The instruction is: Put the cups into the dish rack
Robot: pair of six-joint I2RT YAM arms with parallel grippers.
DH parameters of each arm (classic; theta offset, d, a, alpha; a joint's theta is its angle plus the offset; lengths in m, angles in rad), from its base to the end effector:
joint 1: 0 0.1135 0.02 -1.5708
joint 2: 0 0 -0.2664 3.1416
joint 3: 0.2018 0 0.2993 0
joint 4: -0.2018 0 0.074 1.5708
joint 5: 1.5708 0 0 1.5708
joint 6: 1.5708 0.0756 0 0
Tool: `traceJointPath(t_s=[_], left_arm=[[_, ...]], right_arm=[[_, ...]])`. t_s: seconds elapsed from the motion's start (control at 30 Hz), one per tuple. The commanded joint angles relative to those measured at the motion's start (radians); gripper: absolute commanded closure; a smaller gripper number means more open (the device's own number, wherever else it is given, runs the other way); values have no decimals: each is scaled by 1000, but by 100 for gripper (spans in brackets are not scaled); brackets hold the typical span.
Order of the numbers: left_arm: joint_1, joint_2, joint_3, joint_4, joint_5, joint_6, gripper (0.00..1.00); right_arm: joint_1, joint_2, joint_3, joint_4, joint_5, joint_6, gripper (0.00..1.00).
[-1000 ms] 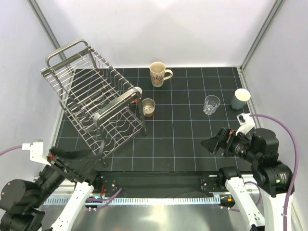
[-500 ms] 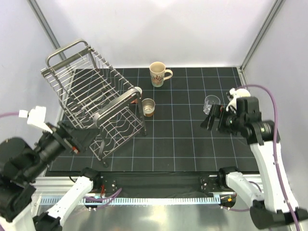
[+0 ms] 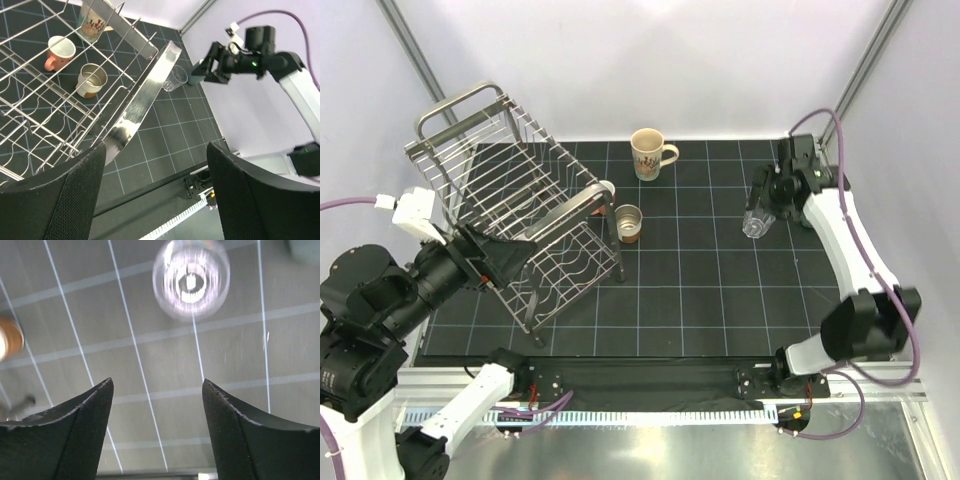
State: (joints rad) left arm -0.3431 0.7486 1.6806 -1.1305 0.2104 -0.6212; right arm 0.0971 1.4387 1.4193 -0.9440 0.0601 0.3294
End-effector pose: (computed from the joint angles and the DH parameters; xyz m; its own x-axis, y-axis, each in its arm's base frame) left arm 0.0856 -0.0473 0.5368 -0.4547 -0.4420 -0.7732 0.3163 0.7315 -0.6041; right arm 0.3633 0.0308 0.3091 -0.7936 0.2471 -0.5560 0.2051 0.9690 0.1379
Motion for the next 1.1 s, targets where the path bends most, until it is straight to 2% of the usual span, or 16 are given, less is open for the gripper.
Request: traceJointPath(t_s=[0.0, 0.17, 0.33, 0.5, 0.6, 0.73, 0.8, 1.07], left_arm=[[-2, 21, 47, 28, 27, 47, 21], [-4, 18, 94, 23, 17, 57, 23], [-2, 14, 136, 26, 0, 32, 26], [-4, 1, 133, 31, -8, 3, 29], [-2, -2, 134, 28, -8, -6, 30], [-4, 11, 145, 29, -5, -11, 32], [-4, 24, 160, 31, -2, -3, 33], [-4, 60, 179, 29, 7, -6, 35]], right_arm=[[-2, 100, 122, 117, 61, -21, 29], [-4, 278, 254, 120, 69, -26, 39], [-4, 417, 322, 105, 99, -33, 43], [-4, 473, 351, 88, 122, -15, 44], [-5, 496, 348, 70, 141, 16, 52], [-2, 511, 328, 57, 150, 71, 54], [-4, 537, 314, 47, 165, 133, 62], [-5, 582, 300, 47, 178, 194, 64]])
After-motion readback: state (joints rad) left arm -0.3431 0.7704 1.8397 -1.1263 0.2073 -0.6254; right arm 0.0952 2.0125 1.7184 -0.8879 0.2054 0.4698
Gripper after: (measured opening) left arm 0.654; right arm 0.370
